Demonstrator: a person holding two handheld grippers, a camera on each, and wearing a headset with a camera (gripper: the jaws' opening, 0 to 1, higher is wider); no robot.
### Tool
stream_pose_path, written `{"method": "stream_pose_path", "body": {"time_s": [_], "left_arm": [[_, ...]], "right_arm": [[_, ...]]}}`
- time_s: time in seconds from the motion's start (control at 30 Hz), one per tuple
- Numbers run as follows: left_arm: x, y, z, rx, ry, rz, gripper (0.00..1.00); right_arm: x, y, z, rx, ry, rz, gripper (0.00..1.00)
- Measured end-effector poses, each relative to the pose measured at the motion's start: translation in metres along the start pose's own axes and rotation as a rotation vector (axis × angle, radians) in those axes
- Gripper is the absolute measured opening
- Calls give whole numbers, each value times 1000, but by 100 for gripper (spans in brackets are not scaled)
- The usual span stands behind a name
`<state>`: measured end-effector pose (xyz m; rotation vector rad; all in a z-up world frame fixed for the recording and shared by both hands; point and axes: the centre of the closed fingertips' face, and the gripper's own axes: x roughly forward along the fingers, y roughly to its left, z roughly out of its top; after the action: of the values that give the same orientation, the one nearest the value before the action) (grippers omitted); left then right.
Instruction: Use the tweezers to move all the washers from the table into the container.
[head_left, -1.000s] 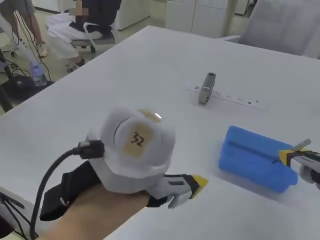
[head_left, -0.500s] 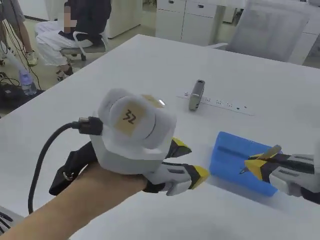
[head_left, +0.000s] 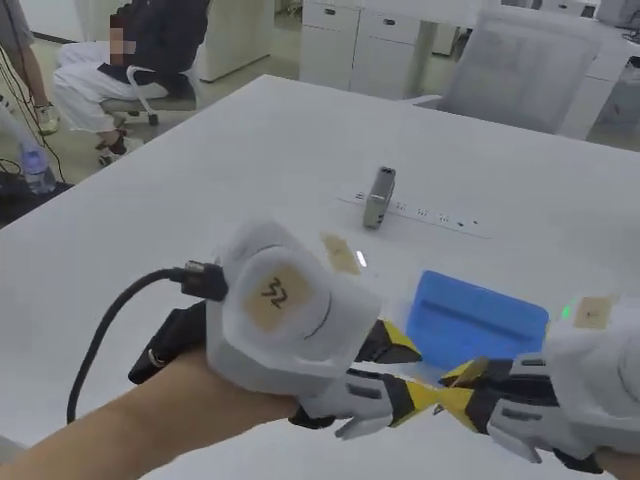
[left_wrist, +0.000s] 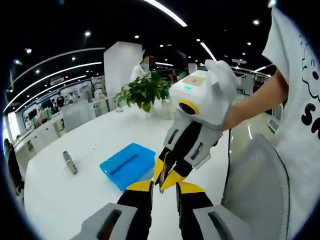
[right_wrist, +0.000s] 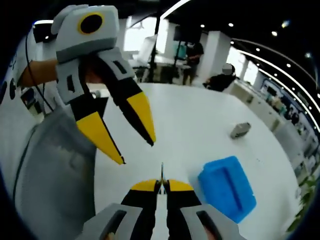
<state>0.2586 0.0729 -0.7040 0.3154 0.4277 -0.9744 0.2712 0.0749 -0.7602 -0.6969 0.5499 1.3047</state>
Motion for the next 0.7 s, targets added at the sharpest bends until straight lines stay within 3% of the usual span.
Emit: {"method": "stream_pose_path", "body": {"time_s": [0.13, 0.27, 0.37, 0.5, 0.7], "left_arm": [[11, -8, 7, 28, -9, -37, 14], [24, -15, 10, 92, -18, -78, 9], [31, -19, 2, 108, 7, -109, 7], [39, -34, -7, 173, 33, -180, 0], [50, -35, -22, 238, 60, -174, 0]], "right_arm": [[6, 9, -11, -61, 61, 35, 2], [11, 15, -23, -150, 127, 51, 2], [13, 19, -29, -186, 150, 59, 2], [14, 19, -43, -222, 193, 66, 3], [12, 17, -65, -269, 250, 60, 3]]}}
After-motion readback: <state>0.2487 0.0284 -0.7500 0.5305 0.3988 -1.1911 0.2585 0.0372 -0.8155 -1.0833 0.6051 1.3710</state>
